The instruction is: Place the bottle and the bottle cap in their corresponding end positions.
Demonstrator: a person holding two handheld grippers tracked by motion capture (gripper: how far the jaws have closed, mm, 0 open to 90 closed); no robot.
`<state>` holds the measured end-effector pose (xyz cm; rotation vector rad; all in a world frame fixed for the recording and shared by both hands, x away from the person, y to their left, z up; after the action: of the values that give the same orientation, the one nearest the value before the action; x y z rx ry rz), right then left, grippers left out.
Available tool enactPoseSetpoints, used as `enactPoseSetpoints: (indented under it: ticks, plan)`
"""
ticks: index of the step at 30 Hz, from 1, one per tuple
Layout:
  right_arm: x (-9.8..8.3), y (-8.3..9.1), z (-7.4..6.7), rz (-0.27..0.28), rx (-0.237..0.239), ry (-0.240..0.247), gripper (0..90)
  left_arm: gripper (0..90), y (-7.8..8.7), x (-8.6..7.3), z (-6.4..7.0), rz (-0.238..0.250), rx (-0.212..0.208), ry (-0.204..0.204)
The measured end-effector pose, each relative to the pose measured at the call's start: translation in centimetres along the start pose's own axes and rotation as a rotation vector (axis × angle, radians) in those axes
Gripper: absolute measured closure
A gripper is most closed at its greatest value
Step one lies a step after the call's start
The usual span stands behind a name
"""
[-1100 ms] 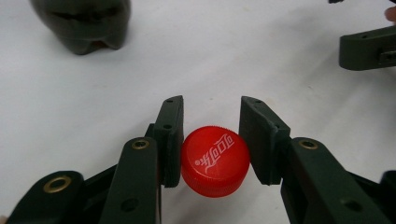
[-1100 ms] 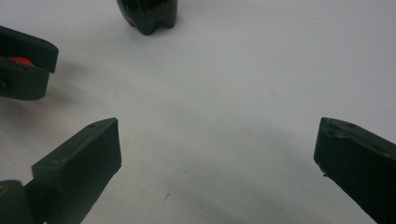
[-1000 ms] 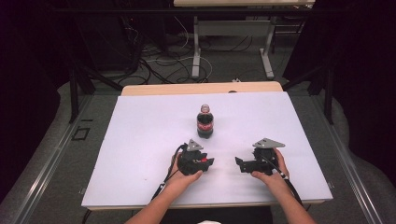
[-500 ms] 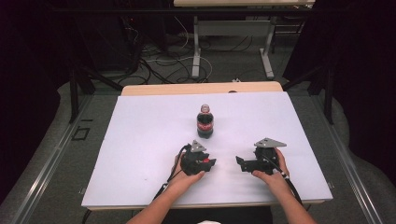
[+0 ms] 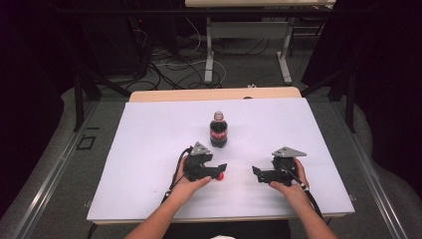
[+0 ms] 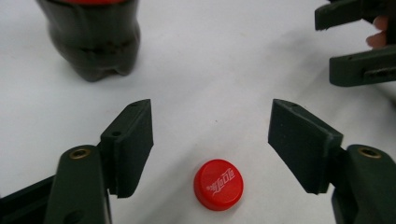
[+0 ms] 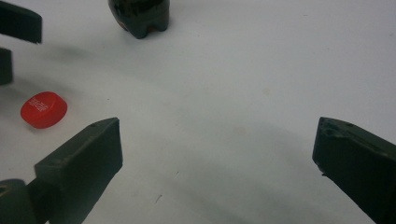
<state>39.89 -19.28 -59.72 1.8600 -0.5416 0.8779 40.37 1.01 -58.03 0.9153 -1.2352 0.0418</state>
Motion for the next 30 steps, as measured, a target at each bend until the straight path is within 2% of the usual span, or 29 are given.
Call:
enactPoseSetpoints:
  ticks: [3,4,7,9,10,13,14,16,19,26,30]
  plan:
    - [0.0,0.0,0.0,0.0,0.0,0.001,1.3,25.7,1.3,0.1,-1.2,0.002,0.022,0.014]
    - [0.0,0.0,0.0,0.0,-0.004,0.001,1.3,25.6,1.7,0.1,-1.5,0.006,0.027,0.034]
    - [0.0,0.0,0.0,0.001,-0.001,0.001,1.3,24.9,2.7,-0.2,-2.9,0.007,0.036,0.037]
    - [0.0,-0.1,0.2,0.004,-0.006,0.013,1.3,24.1,3.4,-0.5,-3.6,0.009,0.043,0.065]
    - [0.0,-0.1,0.2,0.002,-0.005,0.006,1.3,23.8,3.7,-0.7,-4.1,0.009,0.053,0.056]
    - [0.0,-0.1,0.3,0.001,-0.007,0.004,1.4,23.3,5.0,-1.4,-5.5,0.011,0.101,0.062]
    - [0.0,-0.1,0.4,0.004,-0.011,-0.004,1.5,23.0,5.5,-1.7,-5.9,0.0,0.094,0.064]
    - [0.0,-0.1,0.4,0.006,-0.011,-0.003,1.5,22.6,6.2,-2.2,-6.6,0.009,0.111,0.072]
    - [0.0,-0.1,0.5,0.007,-0.016,-0.012,1.6,19.3,7.3,-3.1,-7.6,0.004,0.131,0.093]
    - [0.1,-0.1,0.9,0.011,-0.026,-0.015,1.8,16.8,9.4,-4.7,-9.3,0.025,0.19,0.102]
    - [0.0,-0.2,1.2,0.01,-0.033,-0.023,1.9,14.9,10.4,-5.8,-10.1,0.049,0.22,0.129]
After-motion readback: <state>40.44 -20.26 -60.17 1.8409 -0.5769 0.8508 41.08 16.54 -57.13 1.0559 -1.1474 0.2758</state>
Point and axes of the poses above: each handheld gripper's, and its own axes: y roughly backward along the jaws, x roughly out of its top, z roughly to its right, the point moved 9 cm from there along -y, roughly forward along the jaws, and after that the axes turned 12 degrees about -y, right-handed, at the moved point
